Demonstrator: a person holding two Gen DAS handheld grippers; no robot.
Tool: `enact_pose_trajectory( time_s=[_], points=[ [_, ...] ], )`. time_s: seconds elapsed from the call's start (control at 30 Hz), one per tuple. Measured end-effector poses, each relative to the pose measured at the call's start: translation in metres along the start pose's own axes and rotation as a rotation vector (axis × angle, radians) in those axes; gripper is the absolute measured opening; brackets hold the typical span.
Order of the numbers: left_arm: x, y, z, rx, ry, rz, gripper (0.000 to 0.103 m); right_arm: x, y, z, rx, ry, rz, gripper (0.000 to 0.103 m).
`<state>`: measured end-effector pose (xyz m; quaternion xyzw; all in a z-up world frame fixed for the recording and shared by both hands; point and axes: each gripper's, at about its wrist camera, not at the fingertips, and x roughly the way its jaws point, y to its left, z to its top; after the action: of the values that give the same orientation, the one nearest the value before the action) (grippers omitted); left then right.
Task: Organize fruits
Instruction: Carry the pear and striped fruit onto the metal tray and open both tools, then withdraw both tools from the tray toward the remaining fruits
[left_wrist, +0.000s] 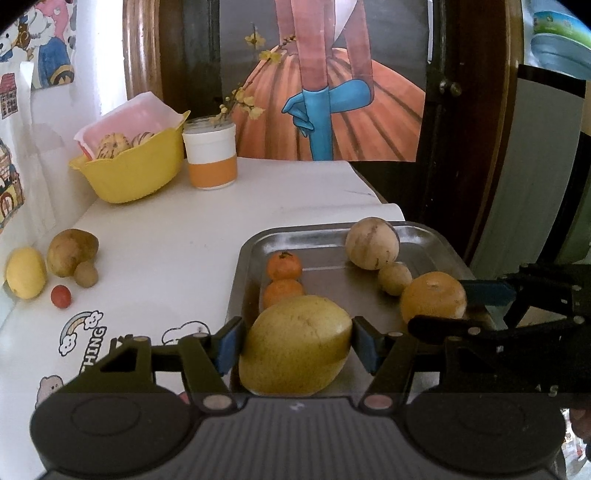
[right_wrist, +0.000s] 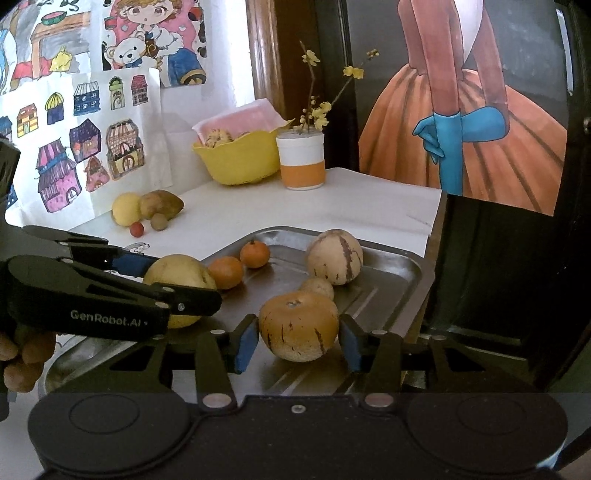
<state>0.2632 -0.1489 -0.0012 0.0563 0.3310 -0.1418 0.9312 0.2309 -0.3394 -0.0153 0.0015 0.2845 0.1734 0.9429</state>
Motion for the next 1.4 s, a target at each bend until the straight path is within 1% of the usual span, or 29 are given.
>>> enact_pose_trajectory(
  time_s=[0.1, 0.13, 0.17, 0.3, 0.33, 0.43, 0.57, 0.67, 0.9, 1.1, 1.2, 1.27, 1.4],
  points=[
    [-0.002, 0.001, -0.001, -0.010, -0.001, -0.011, 0.068, -0.003, 0.002, -0.002, -0.001, -0.003, -0.013, 0.062],
    [-0.003, 0.001, -0.001, -0.013, 0.001, -0.013, 0.070, -0.005, 0.002, -0.003, 0.000, -0.005, -0.015, 0.063],
    [-0.004, 0.002, -0.001, -0.019, 0.001, -0.013, 0.072, -0.007, 0.003, -0.003, -0.001, -0.008, -0.016, 0.066],
    [-0.014, 0.005, -0.002, -0.047, -0.011, -0.019, 0.077, -0.020, 0.009, -0.004, -0.018, -0.031, -0.037, 0.078],
    [-0.018, 0.006, -0.002, -0.053, -0.019, -0.021, 0.080, -0.024, 0.010, -0.003, -0.022, -0.037, -0.041, 0.079],
    [-0.034, 0.009, -0.004, -0.072, -0.047, -0.016, 0.087, -0.037, 0.016, -0.002, -0.031, -0.052, -0.051, 0.085],
    [-0.060, 0.018, -0.008, -0.107, -0.083, -0.006, 0.100, -0.060, 0.027, -0.002, -0.029, -0.075, -0.059, 0.097],
    [-0.083, 0.024, -0.013, -0.122, -0.105, -0.003, 0.102, -0.078, 0.035, -0.003, -0.024, -0.079, -0.060, 0.102],
    [-0.128, 0.035, -0.037, -0.116, -0.111, 0.004, 0.102, -0.116, 0.061, -0.012, -0.038, -0.040, -0.062, 0.102],
    [-0.157, 0.047, -0.062, -0.136, -0.086, 0.019, 0.102, -0.141, 0.086, -0.028, -0.045, 0.011, -0.049, 0.102],
    [-0.170, 0.056, -0.073, -0.151, -0.074, 0.039, 0.102, -0.148, 0.099, -0.034, -0.043, 0.048, -0.021, 0.102],
    [-0.180, 0.063, -0.079, -0.158, -0.065, 0.068, 0.102, -0.150, 0.110, -0.035, -0.050, 0.080, 0.008, 0.102],
    [-0.202, 0.084, -0.087, -0.175, -0.045, 0.118, 0.102, -0.153, 0.139, -0.029, -0.091, 0.125, 0.103, 0.102]
  ],
)
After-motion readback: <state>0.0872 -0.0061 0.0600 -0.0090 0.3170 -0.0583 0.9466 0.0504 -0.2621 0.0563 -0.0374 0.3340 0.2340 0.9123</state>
